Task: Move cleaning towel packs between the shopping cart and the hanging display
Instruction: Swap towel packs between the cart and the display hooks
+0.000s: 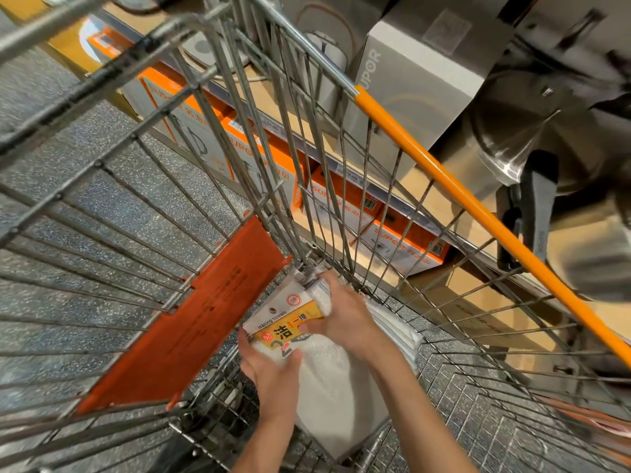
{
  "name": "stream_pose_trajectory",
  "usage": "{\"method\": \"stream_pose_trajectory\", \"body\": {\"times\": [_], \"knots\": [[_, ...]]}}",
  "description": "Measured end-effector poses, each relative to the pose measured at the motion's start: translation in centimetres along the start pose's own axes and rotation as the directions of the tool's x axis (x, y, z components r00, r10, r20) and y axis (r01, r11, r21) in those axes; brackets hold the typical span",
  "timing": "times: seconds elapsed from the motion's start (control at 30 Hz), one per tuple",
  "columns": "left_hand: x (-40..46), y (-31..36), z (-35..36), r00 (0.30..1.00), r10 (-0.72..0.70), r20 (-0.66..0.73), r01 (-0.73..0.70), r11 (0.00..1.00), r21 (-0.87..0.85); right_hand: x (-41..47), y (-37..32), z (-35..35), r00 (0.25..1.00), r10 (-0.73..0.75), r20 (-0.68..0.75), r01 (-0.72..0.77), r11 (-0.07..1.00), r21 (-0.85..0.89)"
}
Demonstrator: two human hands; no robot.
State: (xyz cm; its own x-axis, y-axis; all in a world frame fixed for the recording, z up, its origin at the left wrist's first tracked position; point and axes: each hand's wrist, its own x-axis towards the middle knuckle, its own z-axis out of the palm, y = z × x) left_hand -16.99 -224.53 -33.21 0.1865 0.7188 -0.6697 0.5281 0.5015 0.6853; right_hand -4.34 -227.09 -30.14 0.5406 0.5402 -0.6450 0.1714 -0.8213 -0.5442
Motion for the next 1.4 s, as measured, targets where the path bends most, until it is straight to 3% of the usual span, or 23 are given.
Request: {"method": "stream_pose_trajectory", "body": {"times": [0.17,0.37,0.57,0.73,0.87,1.03,1.2,1.33,1.4], "knots": [[-0.1,0.1,-0.4,0.999,0.010,0.048,-0.009,1.000,-0.022,-1.1,-0.2,0.2,0.997,-0.033,-0.062,0.033,0.999,-0.004],[-0.7,0.9,-0.8,0.986,0.121,0.113,-0.119,0.993,-0.018,-3.8,-0.7,-1.7,0.981,-0.037,-0.188,0.053,0.995,0.081],[-3.4,5.5,-2.2,0.911,0.386,0.145,-0.381,0.923,-0.057,-7.8,-2.9,-5.4,0.951,-0.025,-0.309,0.113,0.956,0.269],[-5.6,10.6,-3.8,0.851,0.482,0.209,-0.461,0.875,-0.145,-12.0,-5.8,-9.4,0.909,-0.036,-0.416,0.225,0.882,0.414],[-9.5,16.2,-5.0,0.733,0.635,0.242,-0.605,0.772,-0.195,-16.7,-9.5,-13.6,0.845,-0.087,-0.528,0.378,0.796,0.473],[-14.9,24.8,-7.2,0.505,0.826,0.249,-0.800,0.557,-0.223,-22.7,-14.3,-20.1,0.727,-0.169,-0.666,0.552,0.720,0.420],[-19.2,32.6,-10.1,0.419,0.876,0.238,-0.822,0.478,-0.309,-29.2,-19.0,-25.2,0.656,-0.191,-0.730,0.669,0.597,0.444],[-22.6,36.4,-12.9,0.232,0.928,0.292,-0.865,0.334,-0.374,-32.9,-21.8,-27.5,0.626,-0.160,-0.764,0.711,0.520,0.473],[-24.4,37.7,-14.2,0.186,0.932,0.312,-0.879,0.300,-0.372,-34.1,-23.1,-28.0,0.608,-0.140,-0.782,0.712,0.531,0.459]]}}
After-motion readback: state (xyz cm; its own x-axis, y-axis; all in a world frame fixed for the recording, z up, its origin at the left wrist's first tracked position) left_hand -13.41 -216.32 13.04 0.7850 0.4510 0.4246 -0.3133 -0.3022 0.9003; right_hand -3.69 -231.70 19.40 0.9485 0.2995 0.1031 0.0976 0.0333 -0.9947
